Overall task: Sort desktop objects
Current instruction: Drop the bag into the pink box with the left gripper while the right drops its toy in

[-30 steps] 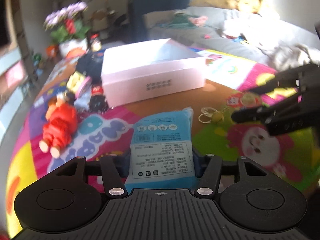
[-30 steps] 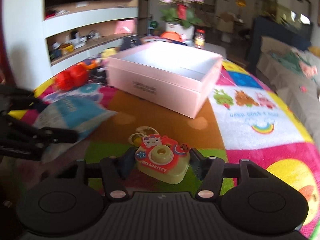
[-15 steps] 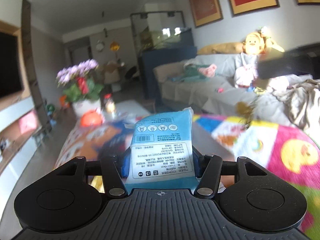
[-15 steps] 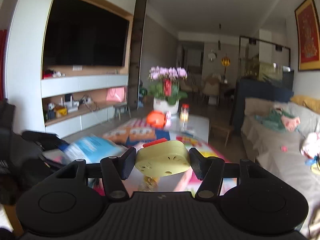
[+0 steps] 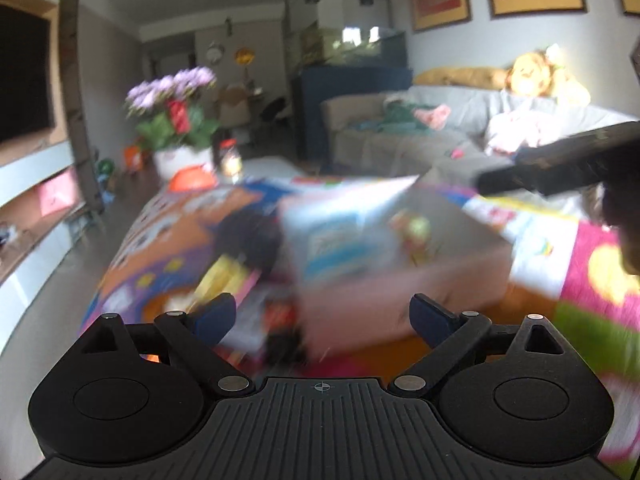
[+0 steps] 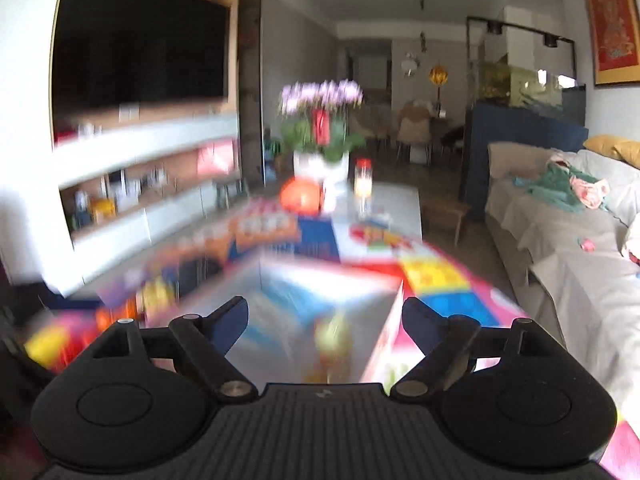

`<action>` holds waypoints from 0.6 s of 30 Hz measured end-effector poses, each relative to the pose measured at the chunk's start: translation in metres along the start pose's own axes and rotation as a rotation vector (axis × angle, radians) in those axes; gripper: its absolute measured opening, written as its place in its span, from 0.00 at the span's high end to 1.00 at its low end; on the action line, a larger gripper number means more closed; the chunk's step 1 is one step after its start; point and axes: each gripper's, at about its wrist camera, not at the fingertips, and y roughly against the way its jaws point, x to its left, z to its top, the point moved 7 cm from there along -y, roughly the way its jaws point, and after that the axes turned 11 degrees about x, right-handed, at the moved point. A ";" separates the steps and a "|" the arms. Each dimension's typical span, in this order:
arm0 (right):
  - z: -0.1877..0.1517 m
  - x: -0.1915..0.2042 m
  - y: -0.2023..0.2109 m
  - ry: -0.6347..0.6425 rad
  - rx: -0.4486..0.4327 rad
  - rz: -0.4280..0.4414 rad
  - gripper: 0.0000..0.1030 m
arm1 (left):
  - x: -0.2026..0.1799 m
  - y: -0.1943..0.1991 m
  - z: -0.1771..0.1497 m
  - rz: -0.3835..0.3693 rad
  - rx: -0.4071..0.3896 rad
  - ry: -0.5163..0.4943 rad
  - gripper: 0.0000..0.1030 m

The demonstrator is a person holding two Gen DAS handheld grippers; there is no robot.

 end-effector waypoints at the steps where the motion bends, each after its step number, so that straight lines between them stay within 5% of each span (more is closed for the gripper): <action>1: -0.010 0.007 -0.003 0.018 0.025 -0.004 0.17 | 0.007 0.000 -0.008 0.022 0.014 0.005 0.06; 11: -0.047 0.079 -0.017 0.147 0.113 0.045 0.13 | 0.074 -0.001 -0.047 0.137 0.090 0.179 0.06; 15: -0.045 0.136 -0.032 0.312 0.119 0.059 0.38 | 0.091 0.012 -0.050 0.148 0.064 0.248 0.06; 18: -0.042 0.177 -0.040 0.356 0.128 0.185 0.38 | 0.113 0.029 -0.053 0.161 0.037 0.327 0.06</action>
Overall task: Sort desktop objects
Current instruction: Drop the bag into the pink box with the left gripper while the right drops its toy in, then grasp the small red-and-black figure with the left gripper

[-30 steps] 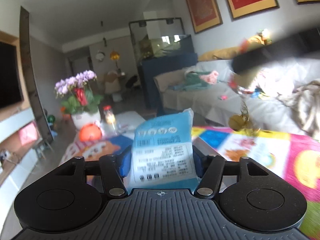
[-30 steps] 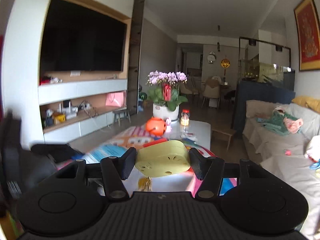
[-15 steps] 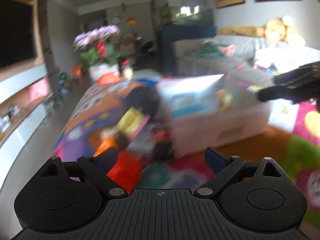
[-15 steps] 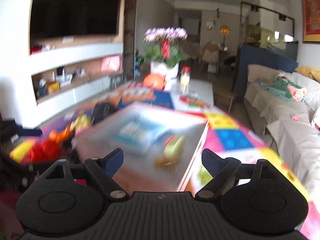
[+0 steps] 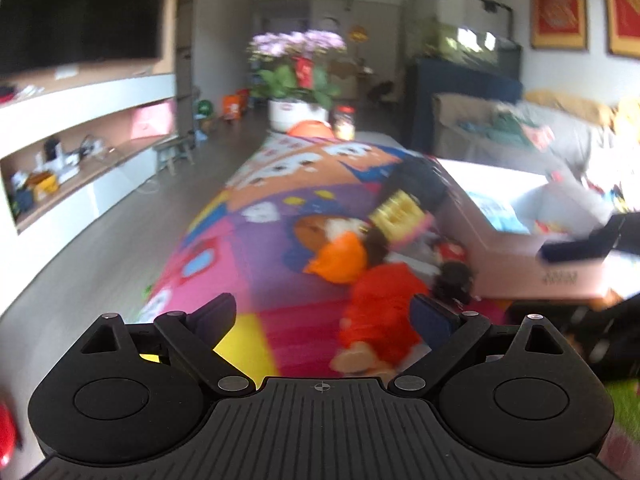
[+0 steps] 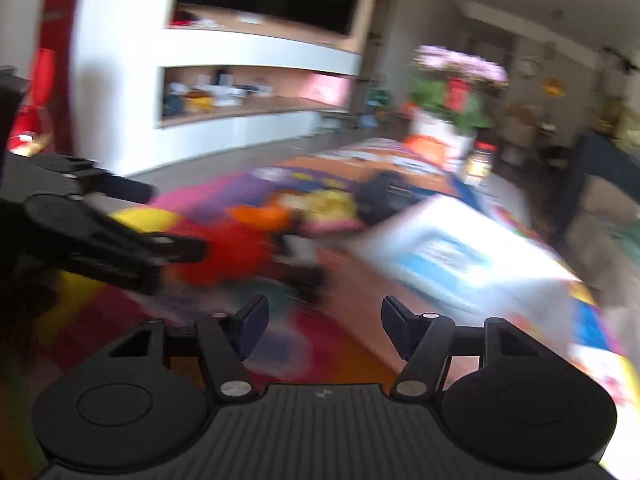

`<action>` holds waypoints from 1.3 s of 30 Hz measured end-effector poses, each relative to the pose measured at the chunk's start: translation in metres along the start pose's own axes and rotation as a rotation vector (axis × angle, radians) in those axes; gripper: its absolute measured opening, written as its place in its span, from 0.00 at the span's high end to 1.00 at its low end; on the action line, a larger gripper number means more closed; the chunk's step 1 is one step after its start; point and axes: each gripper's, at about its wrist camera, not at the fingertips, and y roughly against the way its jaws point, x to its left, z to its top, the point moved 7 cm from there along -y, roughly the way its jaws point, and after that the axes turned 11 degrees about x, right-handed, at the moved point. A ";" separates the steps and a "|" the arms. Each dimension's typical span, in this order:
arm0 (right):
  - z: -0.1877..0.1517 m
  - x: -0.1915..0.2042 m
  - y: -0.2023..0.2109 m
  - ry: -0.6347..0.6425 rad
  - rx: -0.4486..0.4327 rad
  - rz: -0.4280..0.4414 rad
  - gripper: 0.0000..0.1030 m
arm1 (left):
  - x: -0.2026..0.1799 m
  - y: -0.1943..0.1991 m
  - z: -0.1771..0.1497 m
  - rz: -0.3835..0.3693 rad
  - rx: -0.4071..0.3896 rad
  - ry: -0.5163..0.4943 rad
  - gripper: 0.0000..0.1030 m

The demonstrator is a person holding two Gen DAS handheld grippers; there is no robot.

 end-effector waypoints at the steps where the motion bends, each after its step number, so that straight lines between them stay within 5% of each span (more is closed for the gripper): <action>1: 0.007 0.009 -0.004 -0.004 -0.003 0.046 0.29 | 0.008 0.005 0.002 0.012 -0.007 0.019 0.06; 3: 0.022 0.022 -0.015 -0.040 -0.009 0.124 0.09 | 0.026 0.014 0.004 0.051 -0.026 0.051 0.06; 5: 0.036 0.032 -0.032 -0.069 -0.005 0.165 0.01 | 0.039 0.020 0.006 0.084 -0.035 0.074 0.05; 9: 0.046 0.051 -0.076 -0.061 0.052 0.185 0.00 | 0.055 0.022 0.006 0.089 -0.017 0.117 0.05; 12: 0.044 0.058 -0.095 -0.064 0.099 0.194 0.09 | 0.053 0.018 0.004 0.070 -0.003 0.113 0.04; 19: 0.005 0.029 -0.053 -0.124 0.117 0.204 0.09 | 0.021 -0.007 0.008 -0.012 0.036 0.032 0.04; 22: -0.030 0.001 -0.017 -0.141 0.135 0.142 0.09 | 0.002 -0.025 0.016 -0.055 0.051 -0.024 0.04; 27: -0.077 -0.050 0.018 -0.224 0.130 -0.117 0.08 | -0.020 -0.072 0.032 -0.085 0.107 -0.041 0.04; 32: -0.099 -0.076 0.036 -0.356 0.080 -0.165 0.00 | -0.024 -0.105 0.043 -0.074 0.164 -0.004 0.24; 36: -0.115 -0.089 0.028 -0.499 0.078 -0.113 0.00 | -0.027 -0.101 0.044 -0.049 0.156 -0.018 0.42; 39: -0.128 -0.093 0.030 -0.555 0.078 -0.102 0.00 | -0.031 -0.084 0.043 -0.045 0.128 -0.058 0.74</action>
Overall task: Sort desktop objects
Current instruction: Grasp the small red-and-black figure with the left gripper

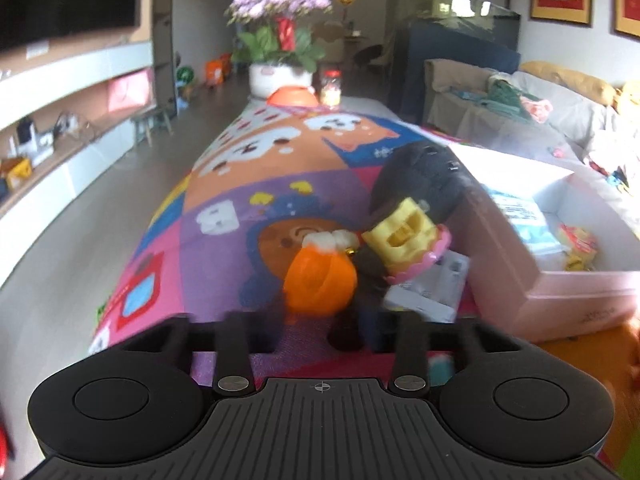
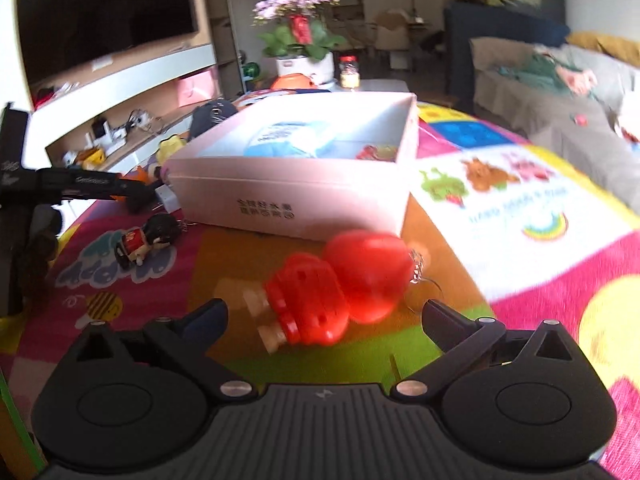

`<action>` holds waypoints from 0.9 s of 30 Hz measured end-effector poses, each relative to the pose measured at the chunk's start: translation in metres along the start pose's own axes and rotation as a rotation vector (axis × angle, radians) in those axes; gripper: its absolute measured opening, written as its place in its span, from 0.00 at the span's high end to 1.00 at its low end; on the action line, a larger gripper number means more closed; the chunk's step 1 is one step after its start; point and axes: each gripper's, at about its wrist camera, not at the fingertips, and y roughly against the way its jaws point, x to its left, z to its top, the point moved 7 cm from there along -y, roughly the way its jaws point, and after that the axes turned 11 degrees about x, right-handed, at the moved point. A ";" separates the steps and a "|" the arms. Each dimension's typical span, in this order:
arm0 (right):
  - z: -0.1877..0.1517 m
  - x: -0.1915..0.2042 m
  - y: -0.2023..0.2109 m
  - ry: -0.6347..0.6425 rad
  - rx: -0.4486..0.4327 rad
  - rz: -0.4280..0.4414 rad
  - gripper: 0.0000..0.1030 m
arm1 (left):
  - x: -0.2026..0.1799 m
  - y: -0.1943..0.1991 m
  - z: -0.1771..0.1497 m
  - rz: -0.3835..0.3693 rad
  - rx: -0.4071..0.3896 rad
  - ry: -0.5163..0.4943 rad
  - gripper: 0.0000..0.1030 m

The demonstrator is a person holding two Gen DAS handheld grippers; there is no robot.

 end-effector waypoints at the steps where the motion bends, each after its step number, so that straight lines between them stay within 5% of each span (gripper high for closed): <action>1: 0.001 -0.001 0.000 -0.011 -0.002 0.003 0.00 | -0.002 0.007 -0.002 -0.009 -0.005 -0.008 0.75; 4: -0.001 -0.003 -0.001 -0.029 -0.005 0.029 0.00 | -0.013 0.025 -0.010 -0.039 -0.015 -0.044 0.74; 6: -0.002 -0.004 -0.003 -0.043 0.002 0.046 0.00 | -0.022 0.032 -0.020 -0.056 -0.007 -0.063 0.61; 8: -0.002 -0.006 -0.002 -0.058 -0.002 0.057 0.00 | -0.034 0.037 -0.028 -0.096 0.003 -0.082 0.36; 9: -0.002 -0.007 -0.002 -0.063 -0.004 0.063 0.00 | -0.042 0.039 -0.033 -0.125 0.012 -0.099 0.34; 13: -0.001 -0.006 -0.002 -0.077 -0.007 0.072 0.00 | -0.072 0.030 -0.044 -0.156 0.053 -0.155 0.34; 20: -0.001 -0.005 -0.003 -0.083 -0.010 0.073 0.00 | -0.104 0.011 -0.049 -0.113 0.080 -0.242 0.54; 27: -0.002 -0.005 -0.004 -0.089 -0.005 0.081 0.00 | -0.134 0.037 -0.082 -0.241 0.093 -0.360 0.53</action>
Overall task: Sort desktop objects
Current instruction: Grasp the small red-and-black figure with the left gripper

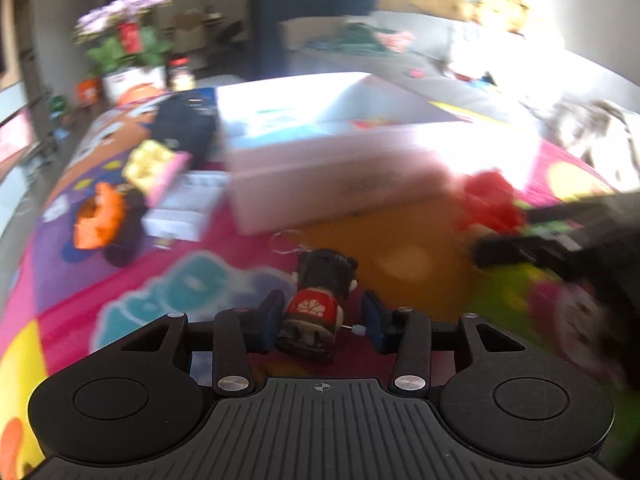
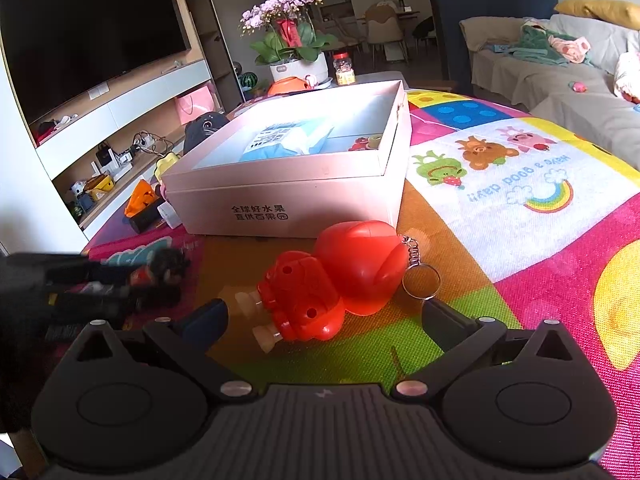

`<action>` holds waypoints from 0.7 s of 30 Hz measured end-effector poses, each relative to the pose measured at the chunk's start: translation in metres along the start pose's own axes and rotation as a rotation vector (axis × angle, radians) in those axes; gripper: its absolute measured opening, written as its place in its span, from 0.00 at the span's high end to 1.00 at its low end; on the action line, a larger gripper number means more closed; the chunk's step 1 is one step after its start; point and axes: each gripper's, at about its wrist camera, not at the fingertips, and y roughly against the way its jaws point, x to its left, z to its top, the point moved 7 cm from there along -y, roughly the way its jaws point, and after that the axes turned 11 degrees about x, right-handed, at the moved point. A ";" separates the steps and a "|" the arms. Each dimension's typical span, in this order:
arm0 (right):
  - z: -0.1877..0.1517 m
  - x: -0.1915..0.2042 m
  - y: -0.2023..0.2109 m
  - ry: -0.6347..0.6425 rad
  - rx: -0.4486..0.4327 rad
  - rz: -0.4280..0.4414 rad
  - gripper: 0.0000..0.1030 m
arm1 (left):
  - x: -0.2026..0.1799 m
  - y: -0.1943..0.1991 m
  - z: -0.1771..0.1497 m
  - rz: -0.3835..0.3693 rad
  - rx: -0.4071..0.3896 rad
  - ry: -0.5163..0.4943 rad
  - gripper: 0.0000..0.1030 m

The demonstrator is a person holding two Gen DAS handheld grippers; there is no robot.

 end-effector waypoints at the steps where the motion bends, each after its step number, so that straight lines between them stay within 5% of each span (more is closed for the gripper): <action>1: 0.000 -0.001 0.000 -0.007 0.000 0.008 0.00 | -0.005 0.002 -0.003 -0.007 -0.002 -0.008 0.50; 7: 0.010 0.006 0.000 0.093 0.076 0.002 0.00 | 0.000 0.008 -0.015 0.053 -0.006 0.076 0.26; 11: 0.039 0.004 0.011 0.160 -0.054 -0.155 0.00 | 0.007 0.011 -0.022 0.061 -0.006 0.101 0.17; 16: 0.070 -0.018 -0.015 0.143 0.011 -0.283 0.00 | 0.008 0.015 -0.026 0.071 -0.007 0.101 0.13; 21: 0.078 -0.038 -0.007 0.107 -0.075 -0.398 0.00 | 0.018 0.021 -0.029 0.161 -0.016 0.110 0.10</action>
